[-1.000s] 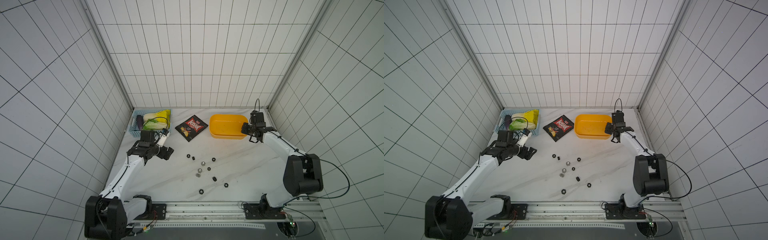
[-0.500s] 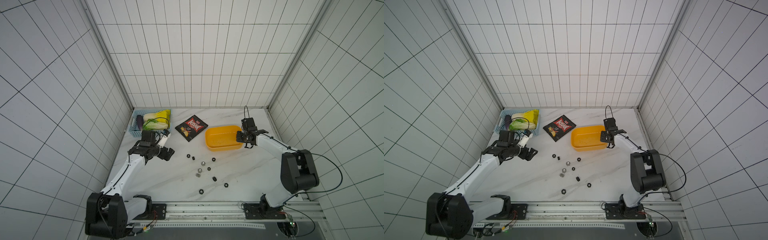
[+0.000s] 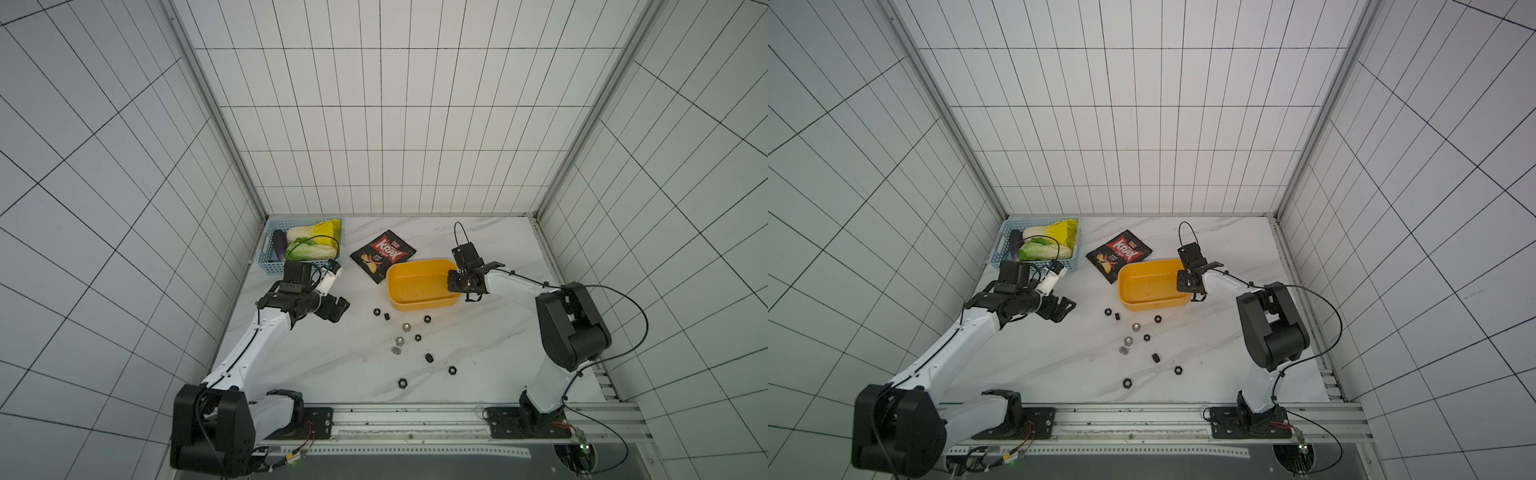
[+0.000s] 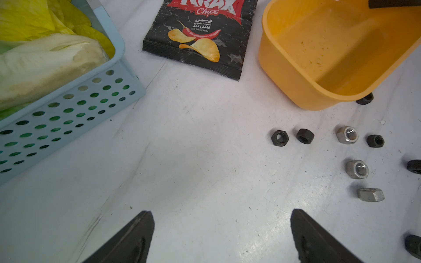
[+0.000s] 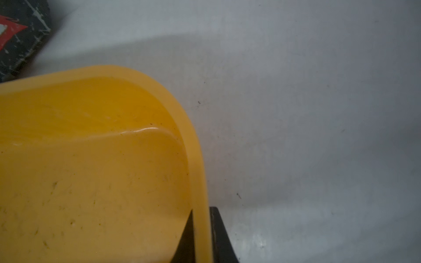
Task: Put the nuts on the desktop into the storage box
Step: Place the storage box at the center of the board.
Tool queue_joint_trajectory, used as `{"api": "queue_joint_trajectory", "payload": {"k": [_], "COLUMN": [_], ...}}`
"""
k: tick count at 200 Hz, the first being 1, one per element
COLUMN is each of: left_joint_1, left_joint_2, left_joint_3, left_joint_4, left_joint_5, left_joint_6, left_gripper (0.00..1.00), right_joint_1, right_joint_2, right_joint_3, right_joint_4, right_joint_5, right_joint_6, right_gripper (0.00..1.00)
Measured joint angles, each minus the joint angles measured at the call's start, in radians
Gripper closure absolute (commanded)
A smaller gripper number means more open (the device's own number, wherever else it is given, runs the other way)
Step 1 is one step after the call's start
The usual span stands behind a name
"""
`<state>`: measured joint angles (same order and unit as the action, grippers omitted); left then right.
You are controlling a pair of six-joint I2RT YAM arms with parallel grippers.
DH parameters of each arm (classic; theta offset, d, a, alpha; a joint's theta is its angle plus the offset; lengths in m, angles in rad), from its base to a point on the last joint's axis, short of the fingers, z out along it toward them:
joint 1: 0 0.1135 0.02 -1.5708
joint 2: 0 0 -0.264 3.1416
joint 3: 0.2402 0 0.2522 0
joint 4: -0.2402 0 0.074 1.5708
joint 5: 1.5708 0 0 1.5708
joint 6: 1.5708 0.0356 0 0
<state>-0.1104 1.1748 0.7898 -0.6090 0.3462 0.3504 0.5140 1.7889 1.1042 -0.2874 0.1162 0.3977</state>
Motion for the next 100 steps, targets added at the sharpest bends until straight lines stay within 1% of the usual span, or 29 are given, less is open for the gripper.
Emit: {"api": "queue_joint_trajectory", "payload": {"k": [36,69,86,100], "left_joint_1": [0.000,0.000,0.000,0.000], "left_joint_2": [0.000,0.000,0.000,0.001], "left_joint_3": [0.000,0.000,0.000,0.000], "left_joint_4": [-0.002,-0.002,-0.002,-0.003], "left_joint_5": [0.000,0.003,0.010,0.017], "left_joint_6": [0.003,0.003,0.005,0.007], "left_gripper": [0.03,0.03,0.03,0.03], "right_joint_1": [0.047,0.061,0.062,0.062], "right_joint_2": [0.043,0.058,0.058,0.055], "right_joint_3": [0.040,0.060,0.059,0.057], "right_joint_4": [0.013,0.001,-0.024,-0.034], "right_joint_5": [0.008,0.018,0.003,-0.005], "right_joint_6": [0.049,0.074,0.084,0.088], "right_gripper": [0.96,0.83,0.73,0.70]}}
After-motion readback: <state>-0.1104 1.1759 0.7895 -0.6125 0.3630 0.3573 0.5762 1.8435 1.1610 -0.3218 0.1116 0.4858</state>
